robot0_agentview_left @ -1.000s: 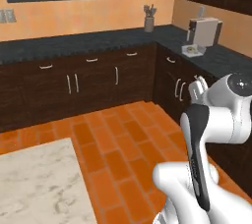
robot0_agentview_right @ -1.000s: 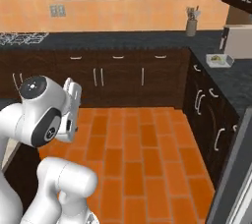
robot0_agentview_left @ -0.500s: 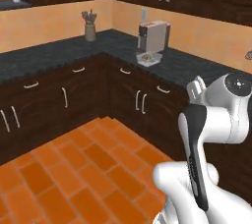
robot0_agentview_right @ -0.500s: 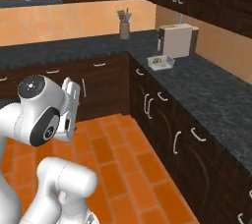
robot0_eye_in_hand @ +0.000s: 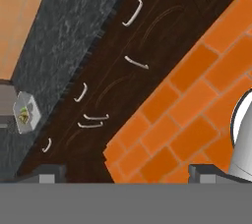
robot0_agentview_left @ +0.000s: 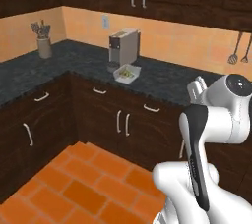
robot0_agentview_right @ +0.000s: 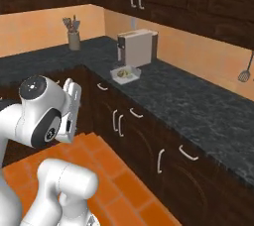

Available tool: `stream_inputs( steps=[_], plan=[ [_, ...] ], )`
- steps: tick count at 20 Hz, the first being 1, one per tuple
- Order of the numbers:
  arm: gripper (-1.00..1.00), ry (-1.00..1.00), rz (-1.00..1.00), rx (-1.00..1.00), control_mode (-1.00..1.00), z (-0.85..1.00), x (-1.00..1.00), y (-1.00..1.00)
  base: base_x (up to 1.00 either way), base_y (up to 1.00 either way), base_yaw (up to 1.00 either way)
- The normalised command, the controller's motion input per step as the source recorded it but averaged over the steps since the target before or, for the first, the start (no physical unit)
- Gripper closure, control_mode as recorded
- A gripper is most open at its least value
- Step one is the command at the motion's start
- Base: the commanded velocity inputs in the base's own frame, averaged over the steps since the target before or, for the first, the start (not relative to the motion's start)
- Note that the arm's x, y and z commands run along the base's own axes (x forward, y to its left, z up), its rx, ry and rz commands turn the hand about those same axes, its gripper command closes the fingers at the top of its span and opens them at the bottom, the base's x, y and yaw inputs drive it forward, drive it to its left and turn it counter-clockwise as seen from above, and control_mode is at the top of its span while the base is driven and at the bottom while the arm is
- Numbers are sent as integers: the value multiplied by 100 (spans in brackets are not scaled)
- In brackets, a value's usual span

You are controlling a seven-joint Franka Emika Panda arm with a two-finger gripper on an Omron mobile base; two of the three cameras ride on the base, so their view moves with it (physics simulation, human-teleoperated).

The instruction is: Take the meat container that has the chicken drumstick and place it on the second highest rack of the freezer. Then take the vegetable container that has the lemon wedge and onion and place it on the highest rack of the freezer.

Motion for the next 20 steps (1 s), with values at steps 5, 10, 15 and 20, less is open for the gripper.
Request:
stream_inputs(
  steps=[5,10,15,20],
  plan=[
    [-100,0,0,0,100,0,0,0,100,63,-52],
    [-100,0,0,0,100,0,0,0,100,73,-53],
    [-100,0,0,0,100,0,0,0,94,68,-45],
    [-100,0,0,0,100,0,0,0,69,44,-27]
  ],
)
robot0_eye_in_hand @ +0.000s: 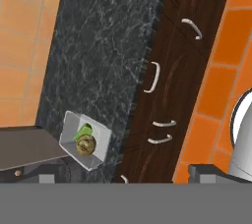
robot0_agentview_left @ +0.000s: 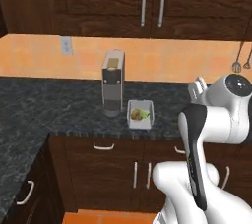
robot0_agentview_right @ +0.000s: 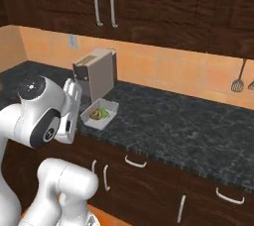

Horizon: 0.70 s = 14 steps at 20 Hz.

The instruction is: Take the meat container that has the chicken drumstick and place it on the second highest rack of the freezer. Then take the vegetable container that has the lemon wedge and onion and place it on the highest rack of the freezer.

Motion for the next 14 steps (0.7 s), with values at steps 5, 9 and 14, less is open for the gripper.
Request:
stream_inputs(
  steps=[5,9,14],
  plan=[
    [-100,0,0,0,100,0,0,0,53,46,-19],
    [-100,0,0,0,100,0,0,0,54,48,-18],
    [-100,0,0,0,100,0,0,0,57,44,-19]
  ],
)
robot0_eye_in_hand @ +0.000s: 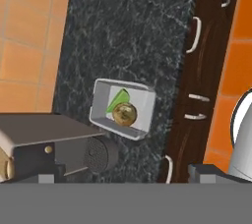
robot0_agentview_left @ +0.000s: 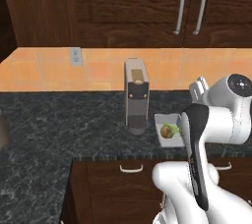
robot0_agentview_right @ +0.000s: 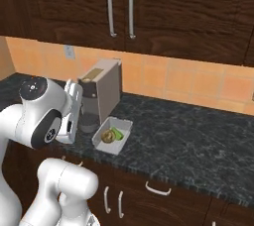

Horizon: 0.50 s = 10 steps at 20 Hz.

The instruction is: Take the meat container that has the chicken drumstick and place it on the second highest rack of the freezer. Then take the vegetable container that has the lemon wedge and onion and place it on the highest rack of the freezer.

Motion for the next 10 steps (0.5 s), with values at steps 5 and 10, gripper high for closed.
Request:
stream_inputs(
  steps=[5,10],
  plan=[
    [-100,0,-13,-7,-100,0,42,19,23,17,-8],
    [-100,5,-4,6,-100,-36,21,-47,0,0,0]
  ],
)
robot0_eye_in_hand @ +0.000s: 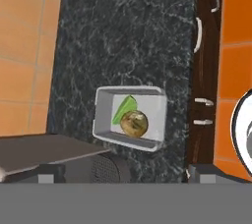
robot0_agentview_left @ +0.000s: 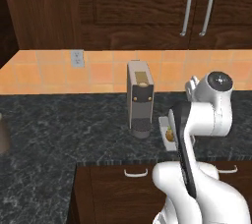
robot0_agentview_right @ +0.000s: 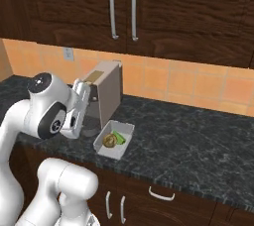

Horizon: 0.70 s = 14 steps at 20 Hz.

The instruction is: Take the meat container that has the chicken drumstick and place it on the second highest rack of the freezer. Then take the vegetable container that has the lemon wedge and onion and place it on the highest rack of the freezer.

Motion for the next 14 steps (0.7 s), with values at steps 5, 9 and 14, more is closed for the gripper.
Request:
stream_inputs(
  steps=[5,9,14],
  plan=[
    [-100,0,10,24,-100,-42,-17,-97,0,0,0],
    [-100,6,10,17,-100,-53,-5,-17,0,0,0],
    [-100,12,4,2,-100,-50,11,9,0,0,0]
  ],
)
